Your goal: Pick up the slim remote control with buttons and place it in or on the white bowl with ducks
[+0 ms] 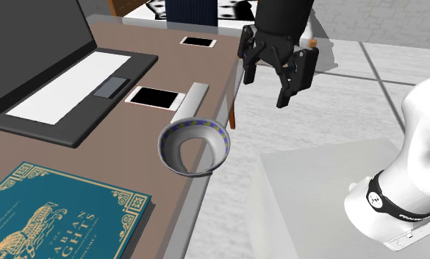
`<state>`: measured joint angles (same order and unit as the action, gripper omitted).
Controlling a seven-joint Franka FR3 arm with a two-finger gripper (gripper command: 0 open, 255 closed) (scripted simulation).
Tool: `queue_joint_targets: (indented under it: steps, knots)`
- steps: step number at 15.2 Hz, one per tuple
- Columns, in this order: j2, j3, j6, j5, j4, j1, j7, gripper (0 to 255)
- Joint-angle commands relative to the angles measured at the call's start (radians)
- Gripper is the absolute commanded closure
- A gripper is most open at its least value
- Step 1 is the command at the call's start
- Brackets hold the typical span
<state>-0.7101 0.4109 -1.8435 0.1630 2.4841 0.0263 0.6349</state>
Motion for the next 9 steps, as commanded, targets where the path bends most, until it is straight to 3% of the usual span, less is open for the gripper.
queue_joint_targets:
  steps: [1, 5, 9]
  knots:
    - [0.050, 0.057, -0.041, 0.027, -0.011, 0.013, 0.097, 0]
    - [0.173, 0.172, -0.120, 0.053, -0.059, 0.053, 0.284, 0]
    - [0.323, 0.292, -0.200, 0.035, -0.131, 0.113, 0.483, 0]
